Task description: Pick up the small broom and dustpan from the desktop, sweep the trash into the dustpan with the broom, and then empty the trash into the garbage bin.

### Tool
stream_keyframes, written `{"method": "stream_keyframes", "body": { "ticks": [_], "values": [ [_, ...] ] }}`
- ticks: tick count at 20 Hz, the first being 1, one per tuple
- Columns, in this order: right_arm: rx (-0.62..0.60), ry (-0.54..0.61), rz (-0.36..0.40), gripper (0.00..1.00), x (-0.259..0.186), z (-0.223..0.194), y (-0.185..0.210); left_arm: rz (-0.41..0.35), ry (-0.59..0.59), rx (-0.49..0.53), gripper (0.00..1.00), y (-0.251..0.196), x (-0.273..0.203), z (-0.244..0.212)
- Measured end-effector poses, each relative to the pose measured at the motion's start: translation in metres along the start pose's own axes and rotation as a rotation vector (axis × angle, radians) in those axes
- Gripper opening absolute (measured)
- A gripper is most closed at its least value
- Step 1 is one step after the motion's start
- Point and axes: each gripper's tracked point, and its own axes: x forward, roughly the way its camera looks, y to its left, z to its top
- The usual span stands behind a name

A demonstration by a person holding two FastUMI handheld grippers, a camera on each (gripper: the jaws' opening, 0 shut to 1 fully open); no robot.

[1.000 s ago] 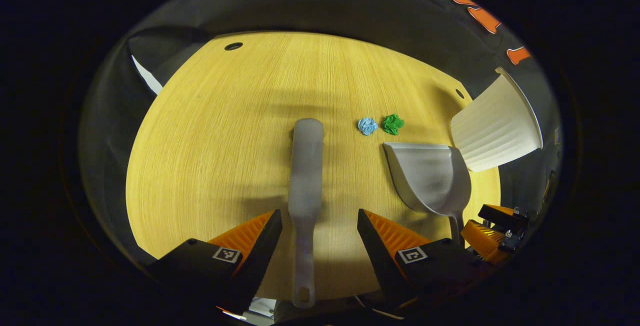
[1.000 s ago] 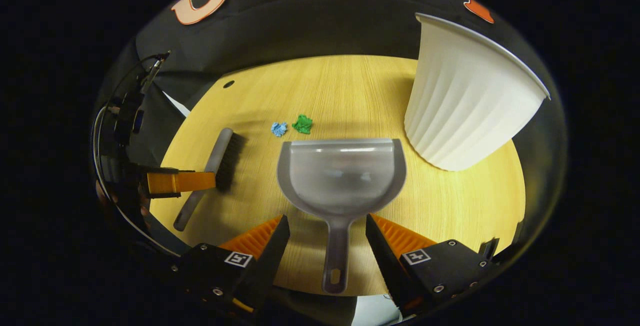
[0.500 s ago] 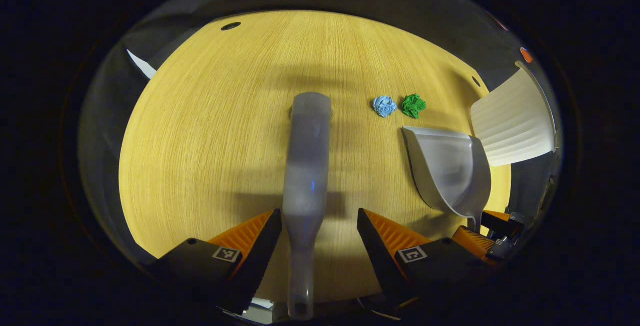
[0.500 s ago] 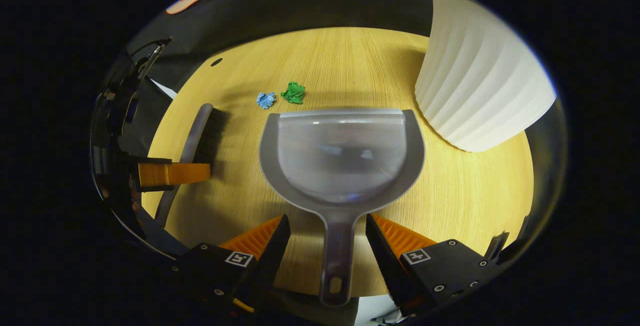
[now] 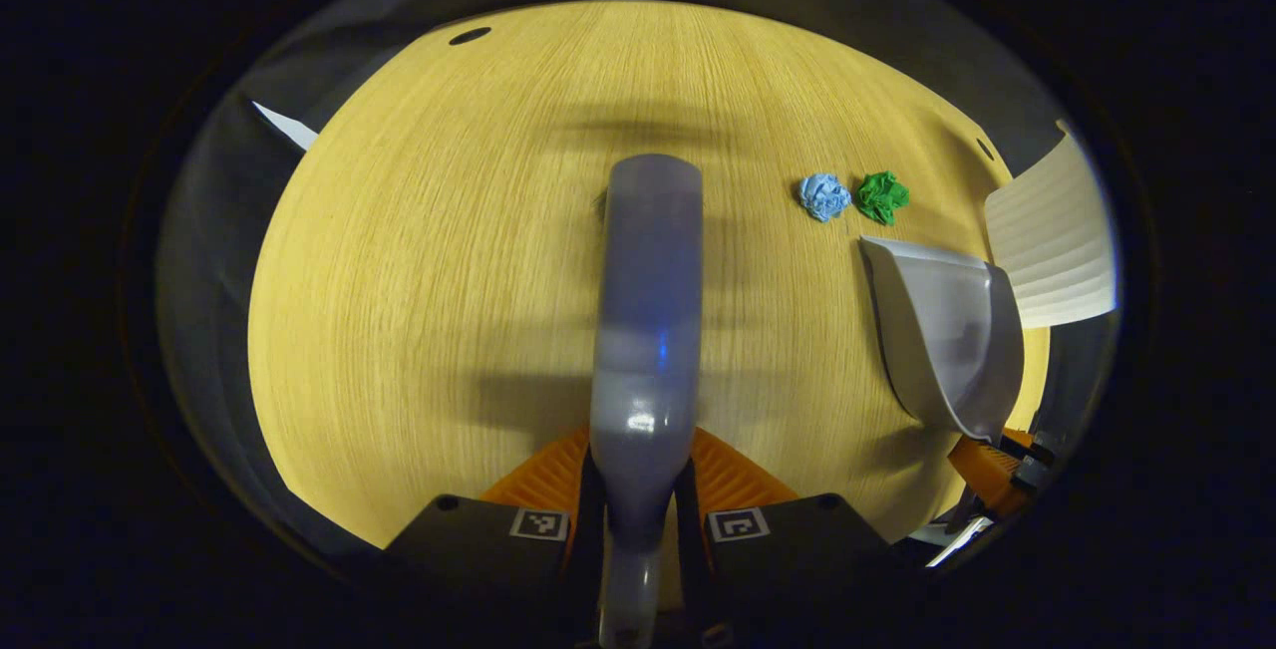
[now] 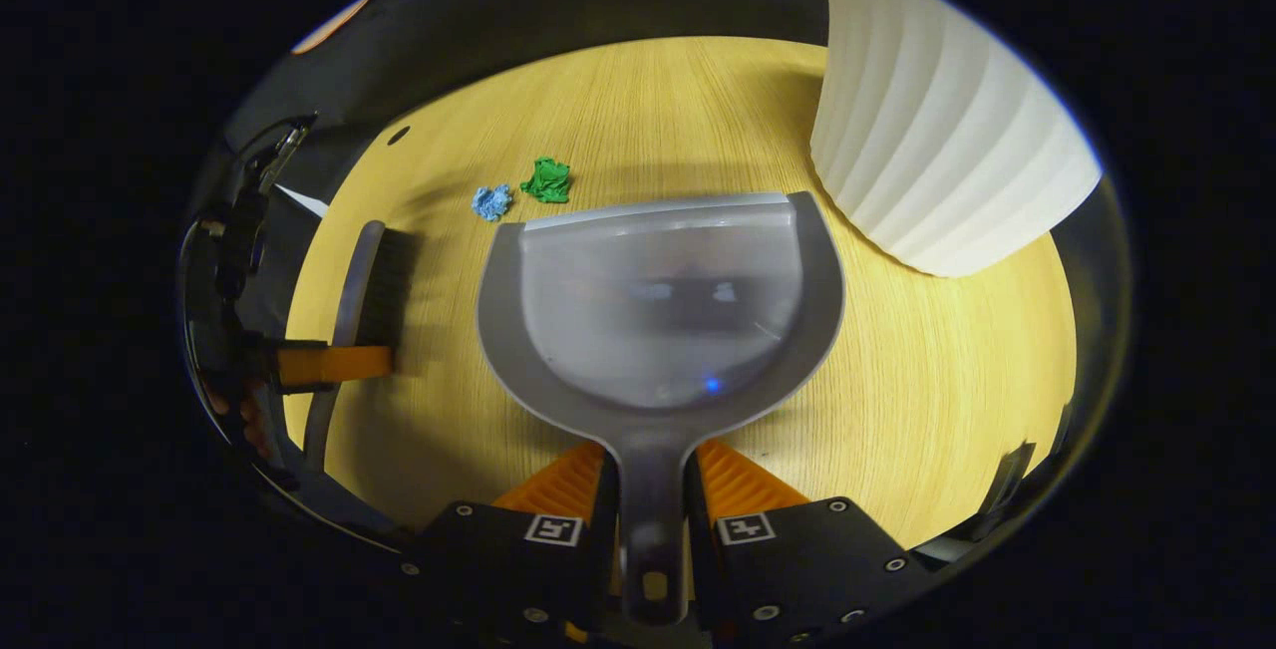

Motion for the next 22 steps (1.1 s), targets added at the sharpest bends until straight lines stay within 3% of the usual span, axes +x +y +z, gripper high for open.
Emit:
{"method": "stream_keyframes", "body": {
  "ticks": [3,4,5,8,16,17,18,20,22],
  "values": [
    [-0.016,-0.003,0.01,0.32,-0.002,-0.001,0.002,0.011,-0.044,0.013,0.29,0.005,-0.013,0.025],
    [-0.019,-0.007,0.015,0.41,-0.003,-0.001,0.003,0.013,-0.062,0.022,0.29,0.006,-0.019,0.036],
    [-0.024,-0.008,0.02,0.31,-0.004,-0.002,0.005,0.029,-0.097,0.047,0.29,0.01,-0.03,0.058],
    [-0.065,-0.011,0.035,0.31,-0.01,-0.005,0.009,0.055,-0.153,0.106,0.29,0.016,-0.052,0.109],
    [-0.19,-0.02,0.032,0.31,-0.023,-0.007,0.01,0.062,-0.289,0.269,0.29,0.003,-0.14,0.33],
    [-0.194,-0.017,0.032,0.31,-0.024,-0.007,0.01,0.059,-0.297,0.298,0.29,-0.008,-0.137,0.32],
    [-0.197,-0.012,0.033,0.31,-0.021,-0.009,0.01,0.057,-0.308,0.338,0.29,-0.057,-0.125,0.333],
    [-0.207,-0.003,0.033,0.3,-0.024,-0.013,0.007,0.019,-0.288,0.391,0.29,-0.041,-0.108,0.343],
    [-0.219,0.018,0.029,0.31,-0.025,-0.015,0.008,-0.055,-0.224,0.385,0.27,-0.077,-0.104,0.351]
  ]
}}
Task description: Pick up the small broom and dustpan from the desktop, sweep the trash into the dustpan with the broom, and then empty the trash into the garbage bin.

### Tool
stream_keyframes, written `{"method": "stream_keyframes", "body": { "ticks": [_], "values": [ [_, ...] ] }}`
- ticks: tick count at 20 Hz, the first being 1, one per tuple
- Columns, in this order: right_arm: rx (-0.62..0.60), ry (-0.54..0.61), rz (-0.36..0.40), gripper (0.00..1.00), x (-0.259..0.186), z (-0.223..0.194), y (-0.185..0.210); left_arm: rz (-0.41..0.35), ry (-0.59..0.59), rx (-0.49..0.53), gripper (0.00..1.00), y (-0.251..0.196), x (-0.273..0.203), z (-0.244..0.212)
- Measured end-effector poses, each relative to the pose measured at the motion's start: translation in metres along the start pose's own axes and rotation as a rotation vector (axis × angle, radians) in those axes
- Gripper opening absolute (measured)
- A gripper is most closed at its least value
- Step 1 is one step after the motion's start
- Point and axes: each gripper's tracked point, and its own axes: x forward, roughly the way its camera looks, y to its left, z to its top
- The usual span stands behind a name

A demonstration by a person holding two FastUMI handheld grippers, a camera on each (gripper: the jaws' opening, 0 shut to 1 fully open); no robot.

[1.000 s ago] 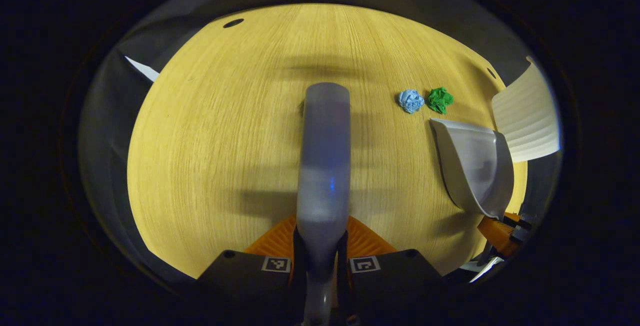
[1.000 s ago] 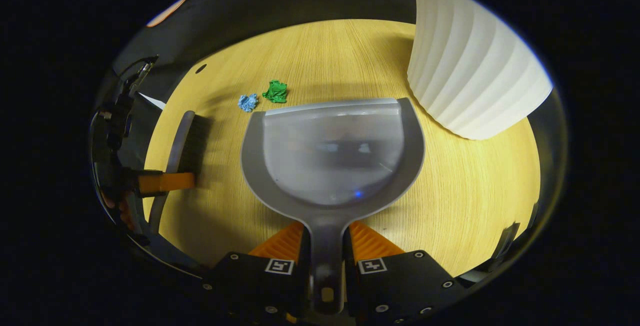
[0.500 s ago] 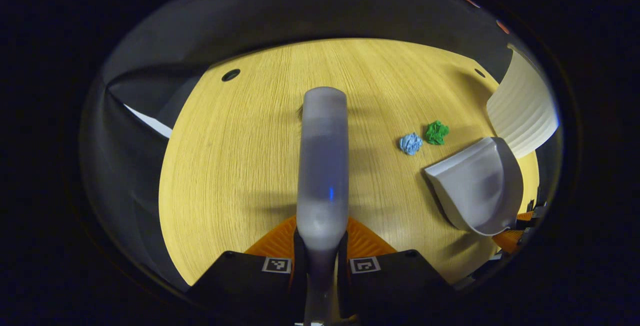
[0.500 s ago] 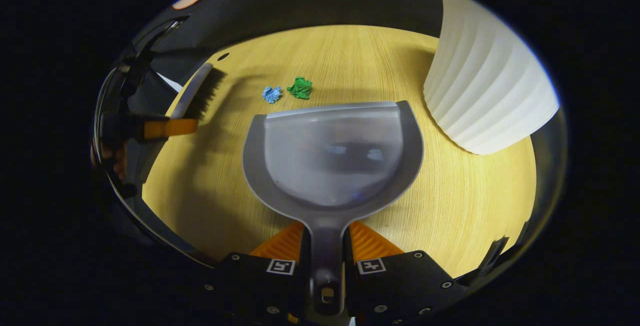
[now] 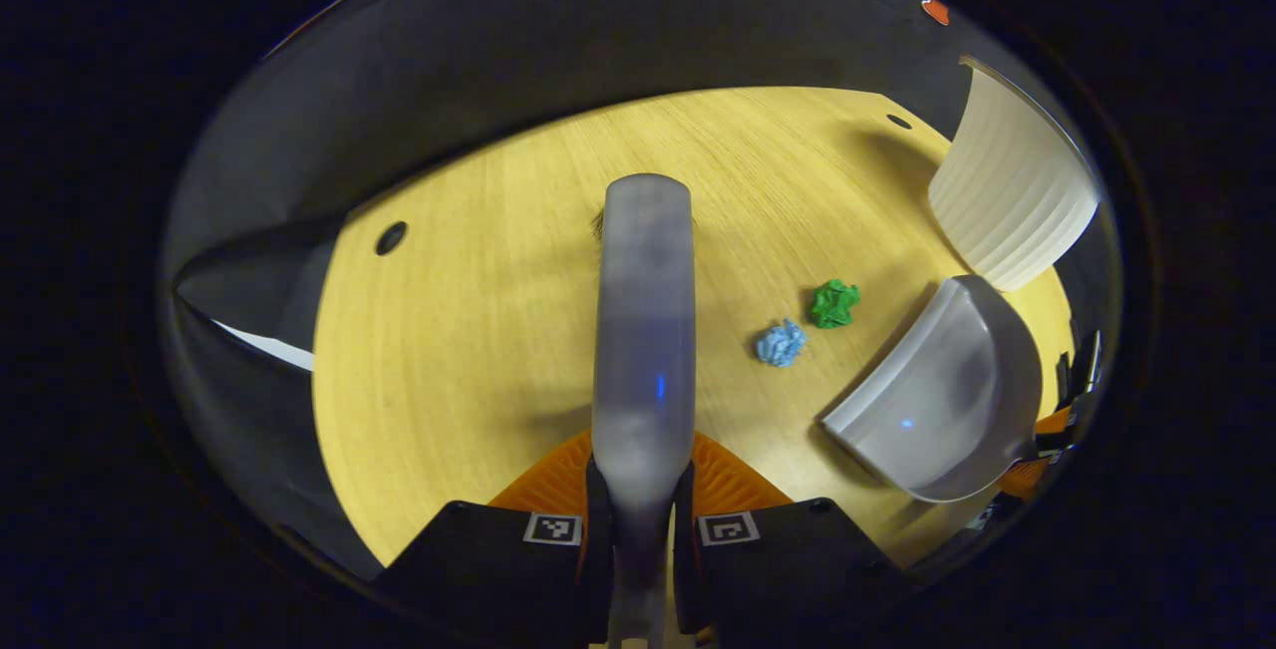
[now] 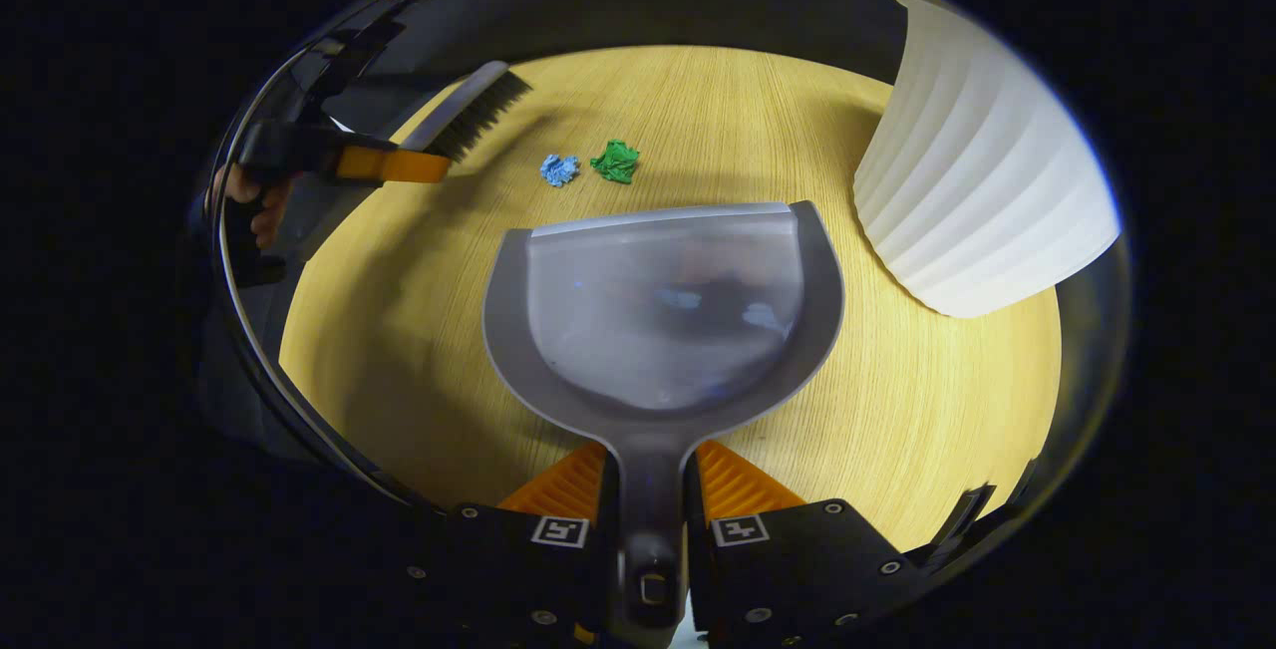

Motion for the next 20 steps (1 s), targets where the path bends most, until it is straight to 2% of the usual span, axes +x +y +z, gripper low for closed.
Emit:
{"method": "stream_keyframes", "body": {
  "ticks": [1,2,3,4,8,10,14,17,18,20],
  "values": [
    [-0.005,0.005,0.0,0.31,0.001,-0.002,-0.001,-0.02,0.017,0.001,0.27,-0.023,0.017,0.016],
    [-0.01,0.01,0.003,0.31,0.002,-0.002,0.001,-0.032,0.03,0.007,0.28,-0.014,0.02,0.007],
    [-0.014,0.015,0.009,0.22,0.002,-0.004,0.002,-0.042,0.043,0.024,0.29,-0.015,0.032,0.019],
    [-0.018,0.02,0.016,0.31,0.003,-0.004,0.004,-0.05,0.05,0.039,0.29,-0.019,0.038,0.028],
    [-0.023,0.024,0.033,0.31,0.006,-0.001,0.008,-0.097,0.086,0.125,0.29,-0.032,0.045,0.033],
    [-0.021,0.024,0.043,0.31,0.007,0.0,0.008,-0.162,0.122,0.197,0.29,-0.048,0.049,0.034],
    [-0.013,0.018,0.044,0.31,0.006,0.002,0.006,-0.291,0.173,0.263,0.28,-0.084,0.04,0.032],
    [-0.006,0.017,0.049,0.31,0.004,0.002,0.004,-0.388,0.205,0.38,0.28,-0.11,0.023,0.045],
    [-0.002,0.015,0.048,0.31,0.001,0.002,0.003,-0.407,0.208,0.421,0.28,-0.099,0.014,0.048],
    [0.003,0.014,0.048,0.31,-0.002,0.003,0.003,-0.435,0.21,0.472,0.29,-0.108,0.003,0.063]
  ]
}}
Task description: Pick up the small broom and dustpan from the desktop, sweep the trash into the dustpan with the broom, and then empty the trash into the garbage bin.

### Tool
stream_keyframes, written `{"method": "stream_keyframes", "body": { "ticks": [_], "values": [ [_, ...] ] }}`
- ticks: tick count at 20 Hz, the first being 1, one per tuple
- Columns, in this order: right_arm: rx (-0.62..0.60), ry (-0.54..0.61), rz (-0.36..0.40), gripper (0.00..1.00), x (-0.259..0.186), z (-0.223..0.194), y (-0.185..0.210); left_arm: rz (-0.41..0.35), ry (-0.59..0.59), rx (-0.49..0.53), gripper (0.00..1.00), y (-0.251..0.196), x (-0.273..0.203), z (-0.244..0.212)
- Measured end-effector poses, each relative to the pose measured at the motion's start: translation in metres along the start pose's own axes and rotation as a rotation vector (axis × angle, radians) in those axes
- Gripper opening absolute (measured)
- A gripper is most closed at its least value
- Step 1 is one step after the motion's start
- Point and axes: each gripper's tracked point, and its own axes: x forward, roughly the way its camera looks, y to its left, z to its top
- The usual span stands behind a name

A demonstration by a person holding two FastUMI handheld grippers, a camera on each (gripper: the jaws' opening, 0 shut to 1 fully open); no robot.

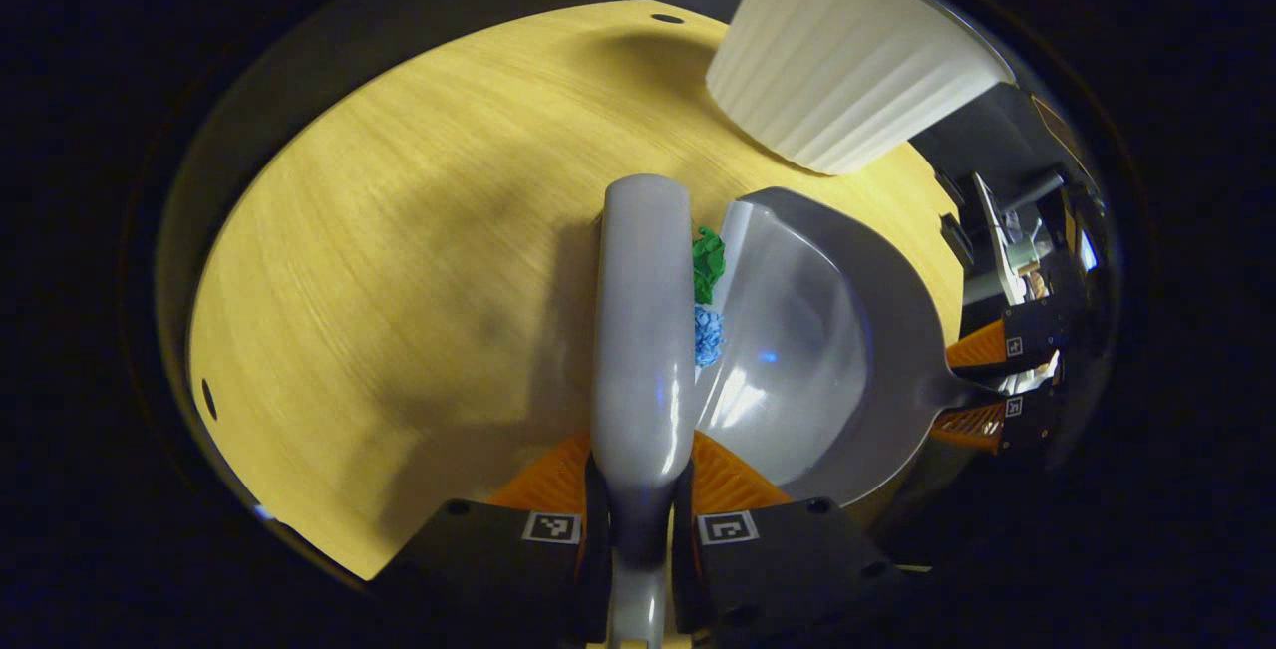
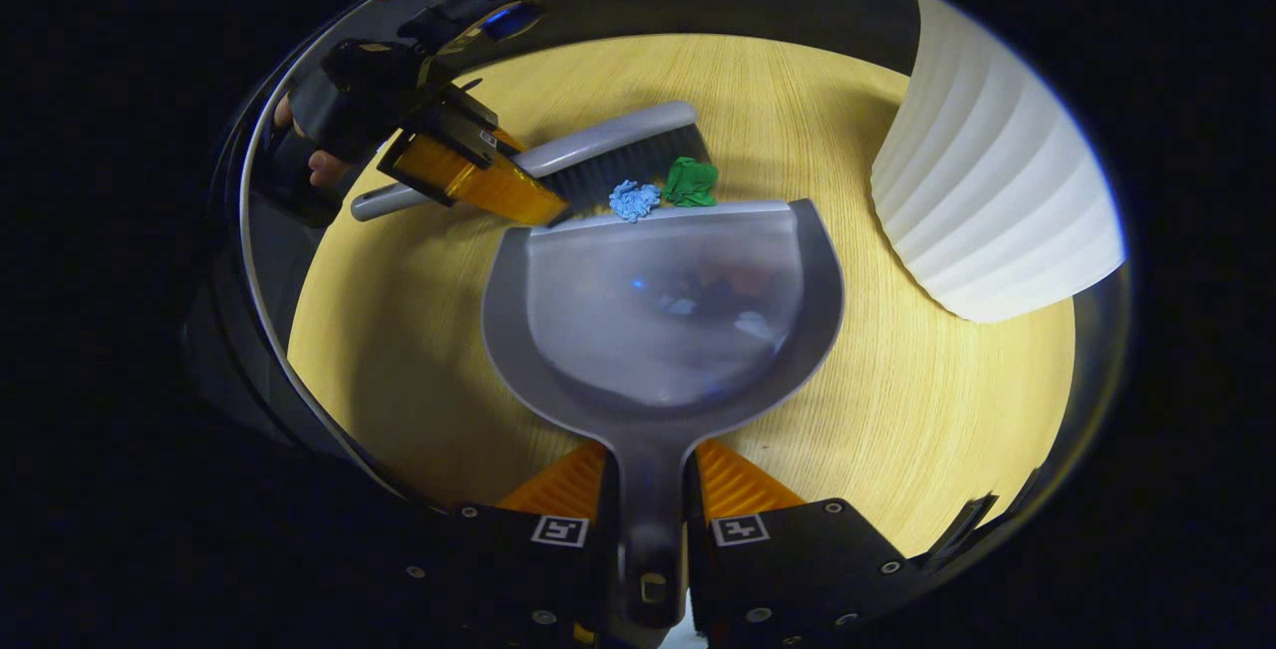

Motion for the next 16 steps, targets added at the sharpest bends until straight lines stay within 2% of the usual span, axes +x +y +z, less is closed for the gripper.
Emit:
{"method": "stream_keyframes", "body": {
  "ticks": [3,6,9,10,16],
  "values": [
    [0.012,-0.001,-0.002,0.31,0.0,-0.001,0.002,-0.077,0.016,0.051,0.29,-0.015,-0.029,0.012],
    [0.016,-0.004,-0.005,0.31,0.003,0.009,0.001,-0.141,0.028,0.073,0.29,-0.026,-0.024,0.01],
    [0.022,-0.008,-0.008,0.31,0.011,0.024,-0.004,-0.228,0.027,0.047,0.28,-0.051,-0.036,0.005],
    [0.026,-0.009,-0.01,0.31,0.012,0.026,-0.006,-0.233,0.022,0.032,0.28,-0.051,-0.04,0.004],
    [0.053,-0.022,-0.032,0.31,-0.004,-0.004,-0.031,-0.077,-0.1,-0.13,0.29,-0.018,-0.062,0.012]
  ]
}}
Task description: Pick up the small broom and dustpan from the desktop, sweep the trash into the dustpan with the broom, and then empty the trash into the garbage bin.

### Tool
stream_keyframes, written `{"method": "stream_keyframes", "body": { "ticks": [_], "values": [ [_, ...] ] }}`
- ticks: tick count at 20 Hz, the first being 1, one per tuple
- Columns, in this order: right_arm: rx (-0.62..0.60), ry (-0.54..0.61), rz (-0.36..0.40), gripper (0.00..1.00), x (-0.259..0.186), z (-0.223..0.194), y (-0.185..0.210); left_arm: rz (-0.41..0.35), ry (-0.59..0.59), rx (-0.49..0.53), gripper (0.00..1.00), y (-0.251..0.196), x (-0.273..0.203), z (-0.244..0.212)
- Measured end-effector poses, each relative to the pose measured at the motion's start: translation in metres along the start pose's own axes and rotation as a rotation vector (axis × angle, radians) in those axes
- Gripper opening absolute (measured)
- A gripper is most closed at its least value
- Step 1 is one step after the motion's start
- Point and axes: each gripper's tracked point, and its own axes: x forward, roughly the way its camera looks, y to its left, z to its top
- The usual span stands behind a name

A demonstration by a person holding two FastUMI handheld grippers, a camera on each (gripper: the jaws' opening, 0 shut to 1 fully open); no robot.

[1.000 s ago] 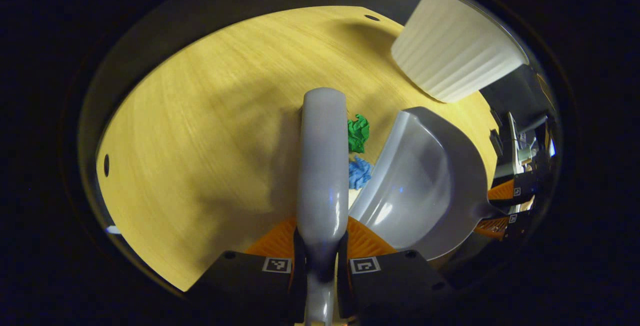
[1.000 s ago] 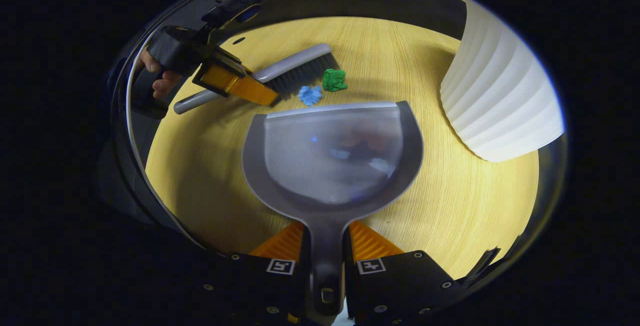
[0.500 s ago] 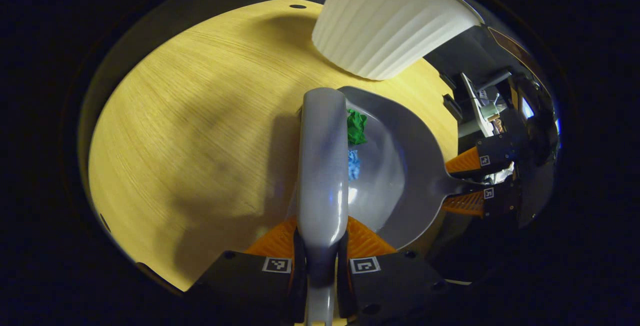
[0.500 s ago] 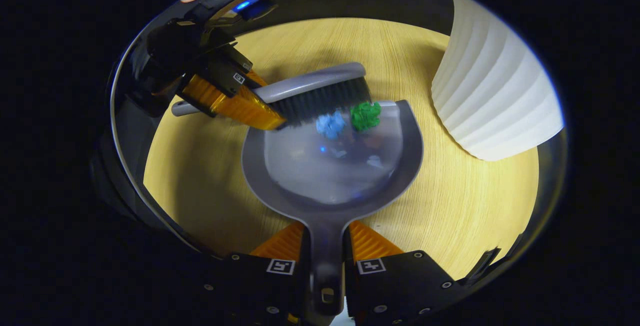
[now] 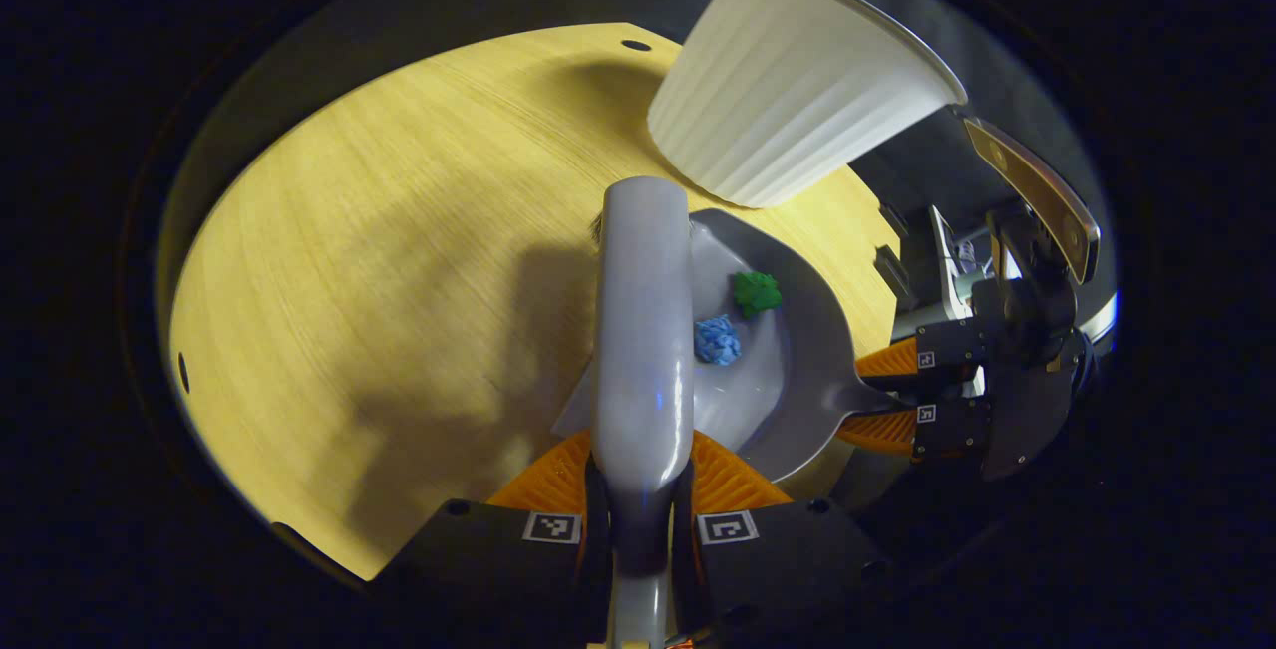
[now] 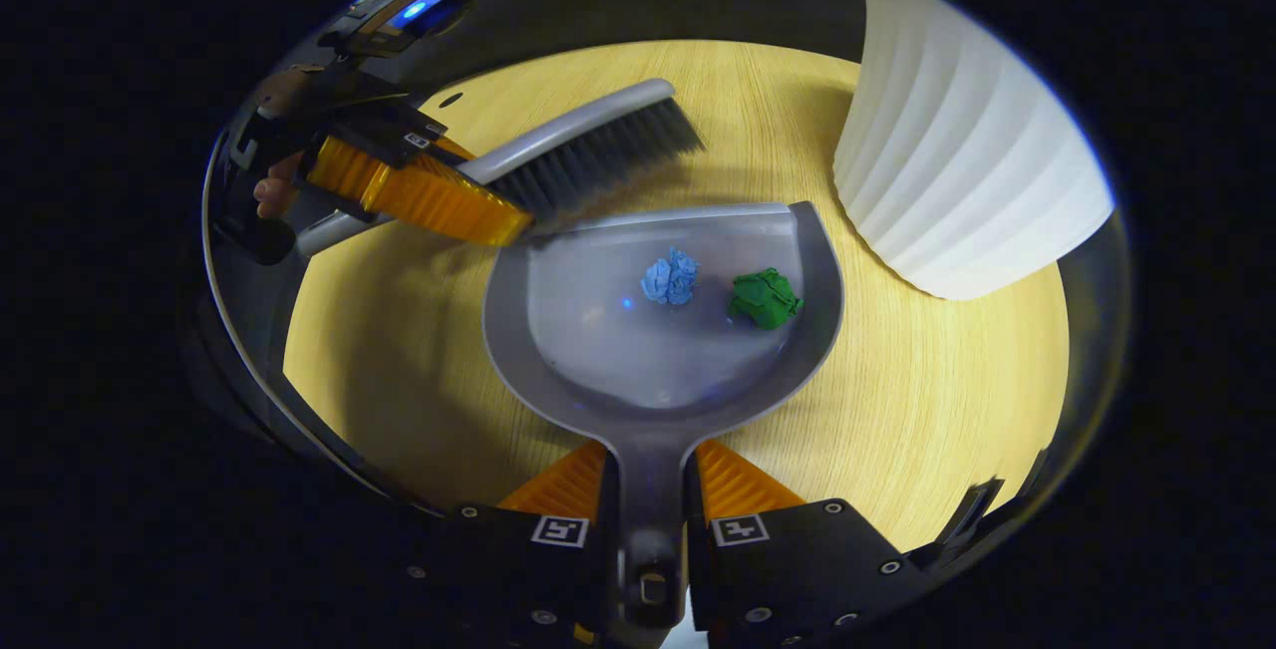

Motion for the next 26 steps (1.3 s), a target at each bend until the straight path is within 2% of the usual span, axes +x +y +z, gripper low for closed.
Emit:
{"method": "stream_keyframes", "body": {
  "ticks": [6,8,10,11,12,17,20,23,26],
  "values": [
    [0.049,-0.02,-0.043,0.31,-0.013,-0.013,-0.021,0.116,-0.036,-0.185,0.28,0.015,-0.002,-0.016],
    [0.087,-0.016,-0.077,0.3,-0.014,-0.018,-0.034,0.196,-0.029,-0.277,0.28,0.02,0.003,-0.032],
    [0.12,-0.024,-0.09,0.31,-0.018,-0.024,-0.044,0.225,-0.04,-0.328,0.29,0.02,0.001,-0.037],
    [0.138,-0.027,-0.093,0.22,-0.021,-0.028,-0.047,0.235,-0.047,-0.343,0.29,0.014,0.002,-0.04],
    [0.155,-0.029,-0.109,0.3,-0.021,-0.036,-0.053,0.242,-0.053,-0.36,0.28,0.01,0.004,-0.041],
    [0.258,-0.024,-0.18,0.31,-0.028,-0.05,-0.076,0.265,-0.044,-0.393,0.29,0.012,0.008,-0.037],
    [0.301,-0.045,-0.224,0.3,-0.035,-0.041,-0.094,0.285,-0.033,-0.404,0.28,0.012,0.011,-0.033],
    [0.346,-0.076,-0.306,0.31,-0.049,-0.019,-0.118,0.298,-0.018,-0.42,0.29,0.012,0.011,-0.028],
    [0.376,-0.093,-0.38,0.31,-0.055,-0.019,-0.139,0.307,-0.011,-0.439,0.29,0.011,0.017,-0.033]
  ]
}}
